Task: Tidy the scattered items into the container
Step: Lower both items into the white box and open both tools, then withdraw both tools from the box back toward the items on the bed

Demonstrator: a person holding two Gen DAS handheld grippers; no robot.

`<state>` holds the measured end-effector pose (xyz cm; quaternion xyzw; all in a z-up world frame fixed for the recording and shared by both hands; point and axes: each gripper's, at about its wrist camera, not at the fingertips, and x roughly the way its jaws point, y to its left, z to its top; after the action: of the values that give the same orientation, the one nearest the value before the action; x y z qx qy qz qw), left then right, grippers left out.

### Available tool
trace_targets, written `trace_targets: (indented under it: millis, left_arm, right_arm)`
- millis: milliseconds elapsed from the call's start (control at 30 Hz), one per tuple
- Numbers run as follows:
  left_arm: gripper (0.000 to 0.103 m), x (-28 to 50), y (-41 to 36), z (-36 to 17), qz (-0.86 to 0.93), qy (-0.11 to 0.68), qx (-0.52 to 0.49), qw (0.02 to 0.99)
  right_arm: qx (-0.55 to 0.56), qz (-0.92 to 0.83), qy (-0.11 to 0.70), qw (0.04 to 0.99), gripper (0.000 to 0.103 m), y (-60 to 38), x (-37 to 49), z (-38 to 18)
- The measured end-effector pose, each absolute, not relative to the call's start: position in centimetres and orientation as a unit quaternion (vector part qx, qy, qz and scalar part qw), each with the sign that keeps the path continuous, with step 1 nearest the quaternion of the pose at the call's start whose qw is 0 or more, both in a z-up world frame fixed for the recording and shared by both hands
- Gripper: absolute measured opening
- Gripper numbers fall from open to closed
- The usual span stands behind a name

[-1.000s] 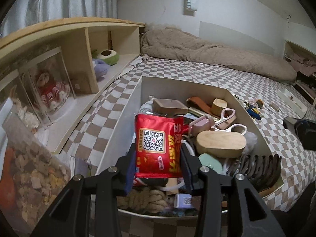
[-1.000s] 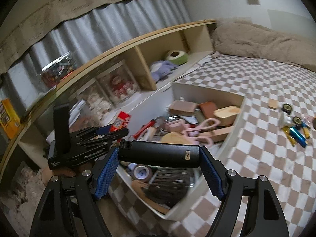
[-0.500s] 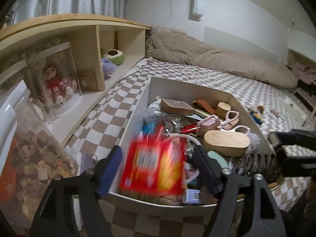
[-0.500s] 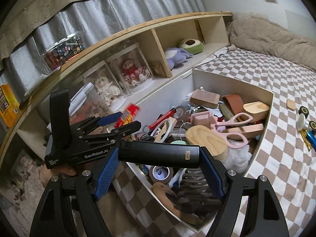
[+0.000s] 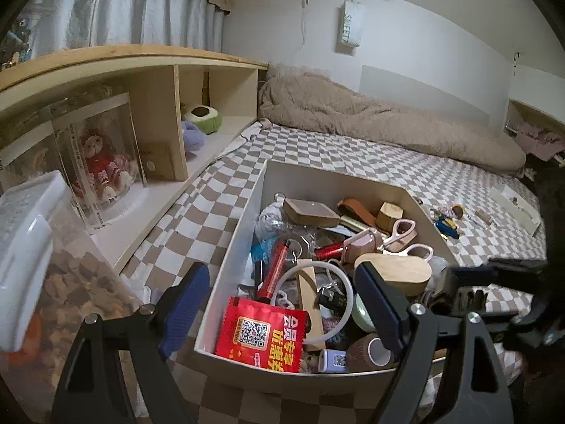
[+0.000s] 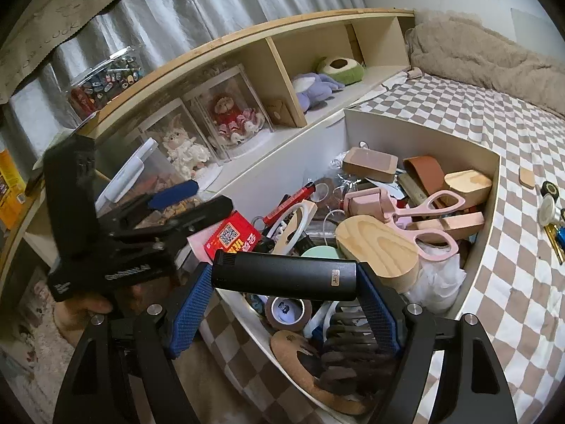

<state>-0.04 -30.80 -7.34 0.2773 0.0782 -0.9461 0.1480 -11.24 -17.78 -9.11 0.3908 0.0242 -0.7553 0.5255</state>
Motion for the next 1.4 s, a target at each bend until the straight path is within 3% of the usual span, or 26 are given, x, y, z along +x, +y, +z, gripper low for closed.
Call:
trace_targets:
  millis: [200, 267, 300, 333, 1267, 1400]
  left_arm:
    - [0.085, 0.0, -31.0, -7.0, -0.947, 0.080, 0.274, 0.149]
    - [0.085, 0.0, -31.0, -7.0, -0.946, 0.082, 0.276, 0.148]
    - [0.085, 0.0, -31.0, -7.1, -0.946, 0.082, 0.277, 0.148]
    - [0.085, 0.0, -31.0, -7.1, -0.945, 0.083, 0.278, 0.148]
    - [0.086, 0.6, -29.2, -6.1, -0.945, 0.084, 0.282, 0.145]
    - [0.098, 0.7, -28.8, -6.0, -0.945, 0.083, 0.281, 0.147]
  right_arm:
    - [0.400, -0.752, 0.026, 0.523, 0.080, -18.5, -11.3, -9.7]
    - [0.399, -0.758, 0.029, 0.516, 0.087, -18.4, -11.4, -9.8]
    - [0.395, -0.763, 0.032, 0.510, 0.100, -18.4, -11.3, -9.7]
    - [0.391, -0.767, 0.034, 0.508, 0.103, -18.3, -11.3, -9.6]
    - [0.363, -0.785, 0.046, 0.499, 0.103, -16.3, -10.8, -8.0]
    - [0.359, -0.788, 0.047, 0.498, 0.103, -15.9, -10.7, -7.7]
